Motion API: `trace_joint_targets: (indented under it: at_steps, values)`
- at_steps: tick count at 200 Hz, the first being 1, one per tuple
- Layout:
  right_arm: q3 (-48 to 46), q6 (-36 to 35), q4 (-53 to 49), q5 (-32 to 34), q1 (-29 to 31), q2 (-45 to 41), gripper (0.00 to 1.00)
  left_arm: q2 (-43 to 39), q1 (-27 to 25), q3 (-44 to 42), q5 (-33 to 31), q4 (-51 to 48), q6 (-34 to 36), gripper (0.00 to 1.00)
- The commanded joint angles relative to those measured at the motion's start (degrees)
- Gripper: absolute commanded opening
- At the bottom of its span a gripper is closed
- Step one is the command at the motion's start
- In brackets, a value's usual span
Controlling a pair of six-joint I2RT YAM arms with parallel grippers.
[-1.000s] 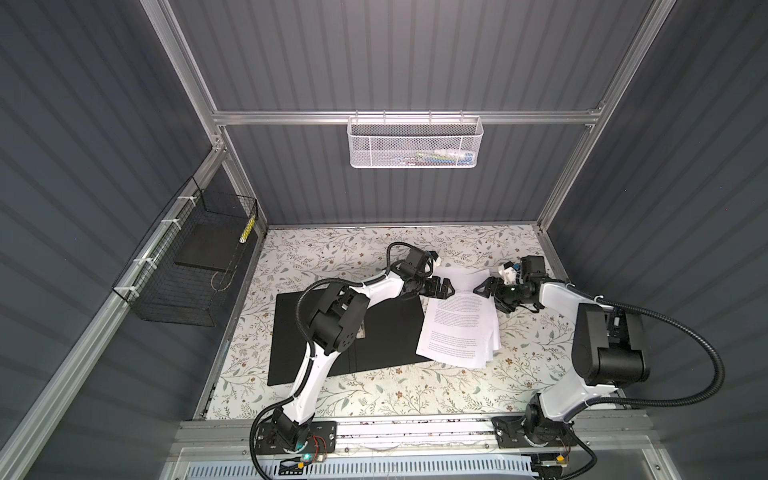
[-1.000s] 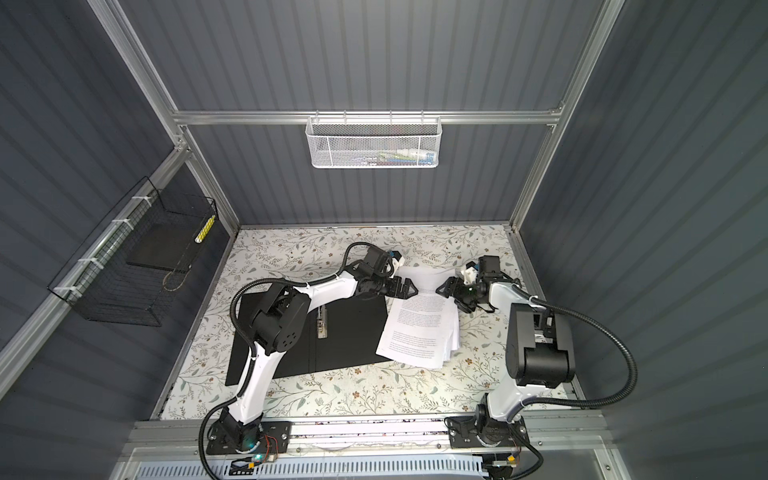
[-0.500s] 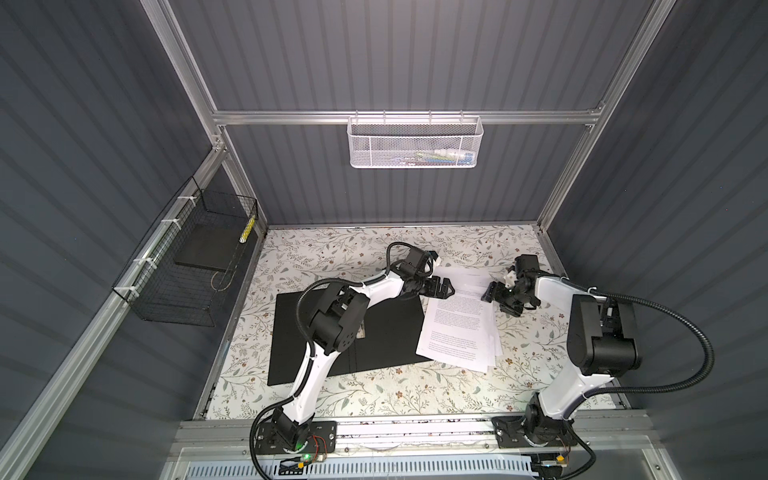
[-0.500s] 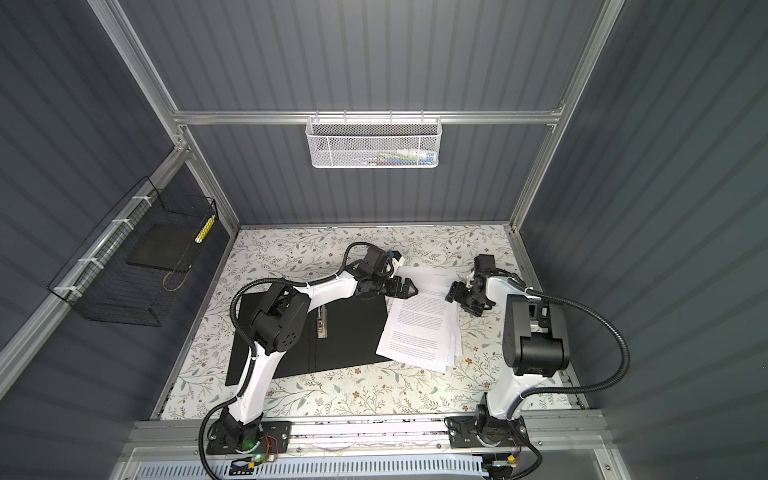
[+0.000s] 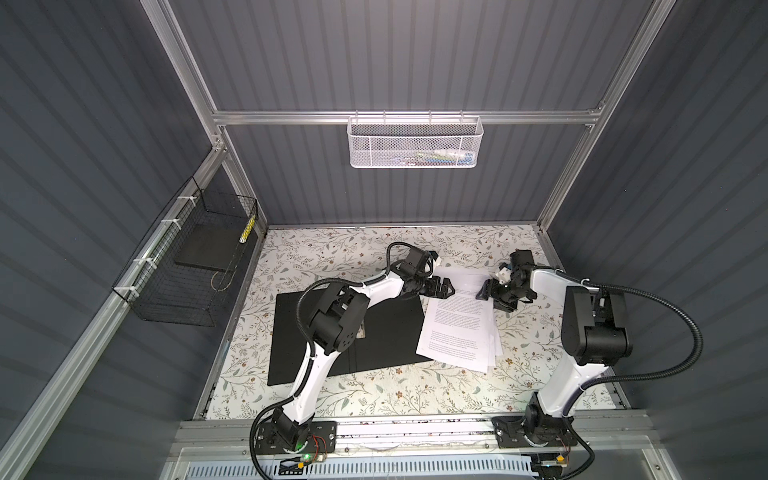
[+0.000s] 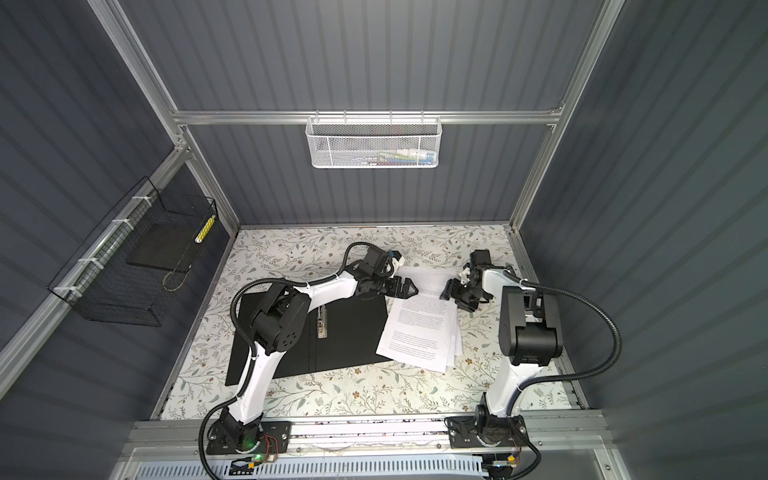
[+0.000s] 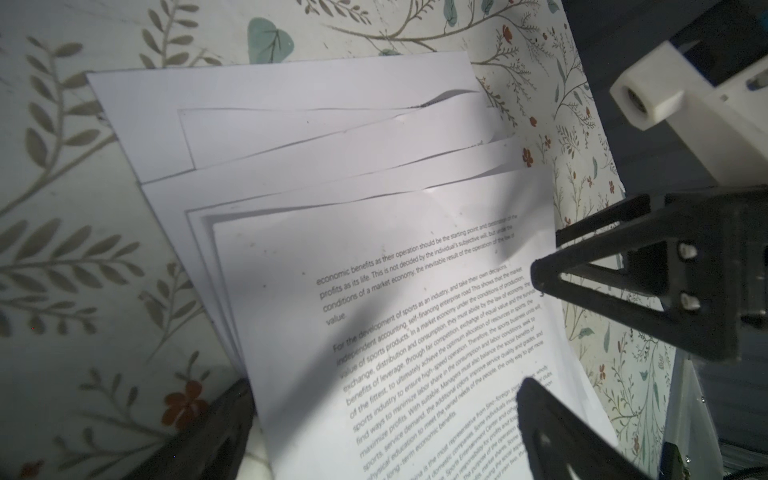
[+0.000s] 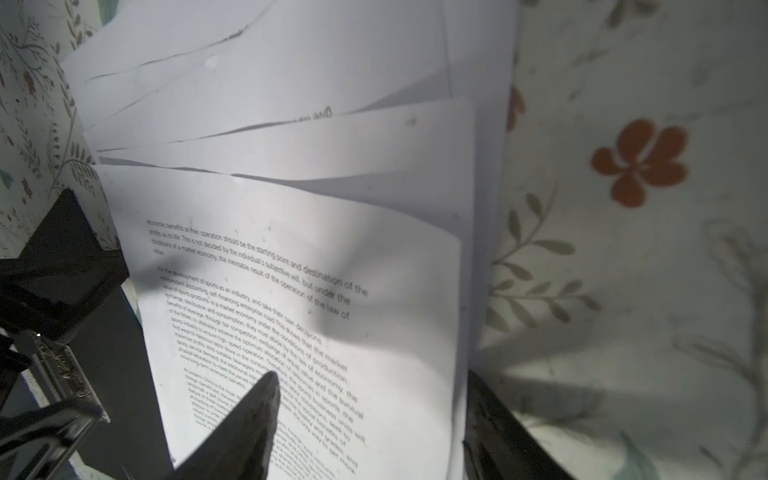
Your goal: Put the files into the folder
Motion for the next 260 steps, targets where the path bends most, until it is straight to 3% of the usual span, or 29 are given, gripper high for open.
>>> trace_joint_targets:
  at_steps: [1,85,117,158,167,191,210,260]
  values:
    - [2.7,-1.5,-3.4,-4.7,0.2,2.2,0.67,3.8,-0.4,-1.4,0.5,-4.7,-1.2,0.99]
    - [0.3,1.5,4.5,-18.2,0.1,2.2,0.65,3.3,-0.3,-1.9,0.0,-5.1,-0.8,0.99]
    - [-4.0,6.4,14.3,-25.4,-0.3,-2.8,0.65,3.0,-0.1,-2.3,0.4,-4.4,-1.4,0.99]
    - [-9.3,10.7,20.3,-28.1,-2.9,-11.6,0.65,2.4,0.5,-2.4,0.5,-4.1,-1.7,0.99]
    - [-10.2,10.7,19.6,-25.9,-3.3,-13.0,0.65,2.4,0.6,-2.3,0.3,-4.0,-1.7,0.99]
    - [-8.6,4.5,6.1,-8.3,-3.3,-15.8,0.68,2.2,0.8,-2.3,-0.3,-4.3,-2.1,1.0]
    - [-8.5,2.5,-1.5,0.8,-3.3,-17.5,0.71,1.5,0.8,-2.2,-0.7,-4.9,-2.5,0.99]
    - [-13.2,2.2,-9.8,9.4,-3.3,-23.1,0.75,-6.7,0.3,-4.5,-6.0,-6.5,-3.4,0.99]
